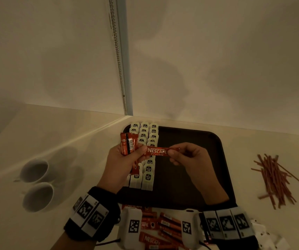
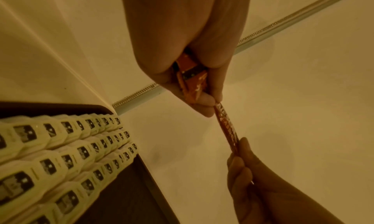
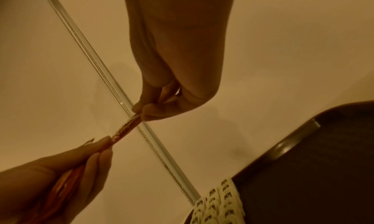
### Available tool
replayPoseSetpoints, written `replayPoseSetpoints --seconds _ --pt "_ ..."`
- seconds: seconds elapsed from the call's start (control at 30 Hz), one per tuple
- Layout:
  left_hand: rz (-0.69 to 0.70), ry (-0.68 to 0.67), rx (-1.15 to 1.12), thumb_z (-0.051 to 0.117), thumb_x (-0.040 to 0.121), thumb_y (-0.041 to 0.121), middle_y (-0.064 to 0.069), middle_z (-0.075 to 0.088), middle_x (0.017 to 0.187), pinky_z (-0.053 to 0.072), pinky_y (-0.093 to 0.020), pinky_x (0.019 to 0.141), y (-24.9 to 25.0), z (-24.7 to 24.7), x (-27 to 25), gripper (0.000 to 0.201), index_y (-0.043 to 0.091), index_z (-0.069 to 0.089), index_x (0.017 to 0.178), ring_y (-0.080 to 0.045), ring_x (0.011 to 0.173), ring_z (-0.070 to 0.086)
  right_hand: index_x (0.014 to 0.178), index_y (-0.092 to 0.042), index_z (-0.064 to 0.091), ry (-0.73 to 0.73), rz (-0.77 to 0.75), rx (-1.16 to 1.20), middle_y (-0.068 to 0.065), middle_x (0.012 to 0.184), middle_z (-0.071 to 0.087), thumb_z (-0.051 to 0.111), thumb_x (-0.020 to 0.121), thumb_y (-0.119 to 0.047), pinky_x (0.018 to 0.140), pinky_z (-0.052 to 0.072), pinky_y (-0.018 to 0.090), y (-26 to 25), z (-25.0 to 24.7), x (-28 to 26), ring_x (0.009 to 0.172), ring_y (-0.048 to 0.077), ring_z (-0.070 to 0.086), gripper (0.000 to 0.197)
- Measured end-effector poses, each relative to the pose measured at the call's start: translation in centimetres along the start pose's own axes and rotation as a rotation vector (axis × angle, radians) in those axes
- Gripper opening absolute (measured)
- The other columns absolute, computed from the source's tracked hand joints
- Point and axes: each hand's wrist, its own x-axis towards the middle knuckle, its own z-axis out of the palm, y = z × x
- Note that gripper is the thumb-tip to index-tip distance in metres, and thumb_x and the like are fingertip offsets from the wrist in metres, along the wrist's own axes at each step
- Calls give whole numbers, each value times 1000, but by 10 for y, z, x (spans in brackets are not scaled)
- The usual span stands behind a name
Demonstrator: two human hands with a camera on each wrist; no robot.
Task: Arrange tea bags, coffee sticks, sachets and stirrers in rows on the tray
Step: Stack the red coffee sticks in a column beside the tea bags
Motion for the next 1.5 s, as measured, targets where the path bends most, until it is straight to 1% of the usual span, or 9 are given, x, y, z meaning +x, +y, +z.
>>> replayPoseSetpoints --seconds 0.27,0.47,0.57,0.67,0.8,1.07,1.23,1.37,1.5 --pt "-35 105 156 66 87 15 -7 74 82 56 -23 62 -17 -7 14 11 7 68 93 -20 72 72 100 -11 67 -97 145 -9 1 89 71 55 86 2 71 54 18 19 -15 35 79 9 67 22" --pt "-167 140 181 67 81 31 -3 43 50 41 -27 48 -26 -25 17 22 15 56 70 -16 45 41 87 -17 63 254 212 -200 7 97 65 60 85 2 81 55 28 72 -52 115 93 19 64 19" --pt "-233 117 94 68 77 28 -1 34 52 29 -22 42 -28 -33 21 20 14 53 78 -13 41 30 88 -18 61 313 288 -327 8 99 66 64 85 -2 85 55 35 102 -63 144 91 19 65 16" --pt "-310 84 -12 55 88 15 -1 38 57 29 -18 39 -29 -40 21 5 12 53 92 -11 39 33 90 -16 60 351 345 -379 10 100 67 64 85 -5 82 55 34 121 -63 162 83 17 64 12" --pt "-369 47 -100 48 80 16 -2 47 59 34 -21 41 -26 -41 19 10 11 49 90 -13 40 38 97 -14 62 394 381 -444 5 95 65 67 85 -11 70 51 24 125 -58 177 82 14 63 13" --pt "-374 109 -77 45 97 17 -8 64 80 56 -34 53 -28 -43 19 21 7 58 111 -24 67 66 93 -12 60 447 361 -582 10 104 65 70 82 -13 81 53 27 131 -58 189 91 18 62 15" --pt "-361 89 -33 51 94 15 -9 69 79 59 -32 59 -24 -34 22 16 4 60 102 -23 70 70 100 -8 60 433 362 -638 11 102 64 71 82 -18 62 44 17 128 -57 188 81 14 59 24" --pt "-285 44 97 57 90 19 -6 72 77 56 -32 64 -19 -24 27 17 4 63 96 -22 70 70 99 -9 58 419 273 -594 6 100 64 68 85 -27 71 47 24 104 -48 175 84 14 59 25" --pt "-210 -11 252 64 87 17 -8 72 78 52 -23 53 -13 -12 37 14 7 65 96 -20 65 69 96 -20 61 18 78 -404 -6 87 62 57 90 -33 64 46 17 42 -6 132 67 -1 55 15"
